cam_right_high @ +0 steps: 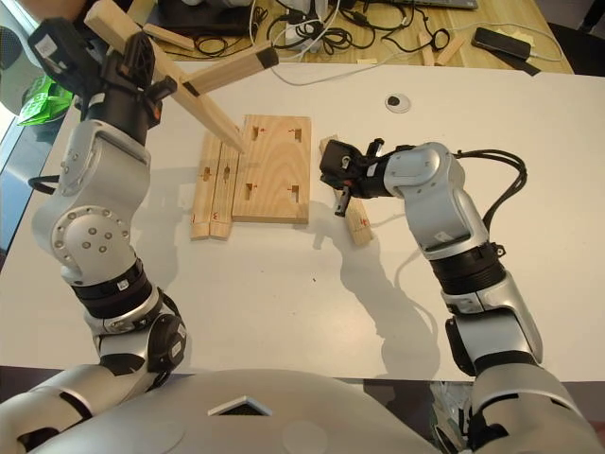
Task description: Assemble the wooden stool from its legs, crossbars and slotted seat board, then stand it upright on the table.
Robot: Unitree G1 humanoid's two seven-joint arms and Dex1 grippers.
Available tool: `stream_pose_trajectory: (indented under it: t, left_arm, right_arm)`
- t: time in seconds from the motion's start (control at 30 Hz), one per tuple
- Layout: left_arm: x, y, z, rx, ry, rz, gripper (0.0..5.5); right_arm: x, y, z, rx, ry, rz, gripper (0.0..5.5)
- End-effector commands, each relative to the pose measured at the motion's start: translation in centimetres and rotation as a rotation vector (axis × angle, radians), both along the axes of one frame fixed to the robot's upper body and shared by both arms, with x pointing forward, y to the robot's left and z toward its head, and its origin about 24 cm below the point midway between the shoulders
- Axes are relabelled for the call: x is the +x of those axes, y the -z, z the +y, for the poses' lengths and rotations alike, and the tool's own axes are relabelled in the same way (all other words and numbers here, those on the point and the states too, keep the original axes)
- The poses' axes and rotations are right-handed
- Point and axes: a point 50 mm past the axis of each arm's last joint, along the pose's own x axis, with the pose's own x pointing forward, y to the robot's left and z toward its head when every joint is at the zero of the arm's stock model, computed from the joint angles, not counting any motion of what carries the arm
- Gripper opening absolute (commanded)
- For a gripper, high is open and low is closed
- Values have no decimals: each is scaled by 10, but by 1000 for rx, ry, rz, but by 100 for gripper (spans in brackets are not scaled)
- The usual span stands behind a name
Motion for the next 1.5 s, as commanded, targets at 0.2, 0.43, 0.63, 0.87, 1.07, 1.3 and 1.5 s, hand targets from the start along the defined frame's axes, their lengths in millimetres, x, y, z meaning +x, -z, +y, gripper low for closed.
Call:
stream_pose_trajectory:
  t: [0.2,0.43,0.63,0.87,1.07,1.3,1.5]
  left_arm:
    - [-17,11,-13,42,67,112,102]
    - [-23,9,-14,119,73,139,102]
    - [-25,7,-15,178,69,147,102]
    - [-22,16,-17,155,59,190,102]
    - [-12,33,-4,195,16,193,102]
    - [-6,43,12,302,9,119,102]
    - [-8,54,18,331,19,79,102]
  right_arm:
    - [-9,20,-9,-44,64,-2,0]
    - [-9,23,-5,-35,57,-5,0]
    - [-9,23,-1,-35,39,-8,0]
    - [-8,24,3,-33,4,-12,0]
    - [-7,24,1,-34,-9,-21,0]
    - [-6,22,-7,-28,9,-38,0]
    - [-4,18,-9,-17,5,-56,0]
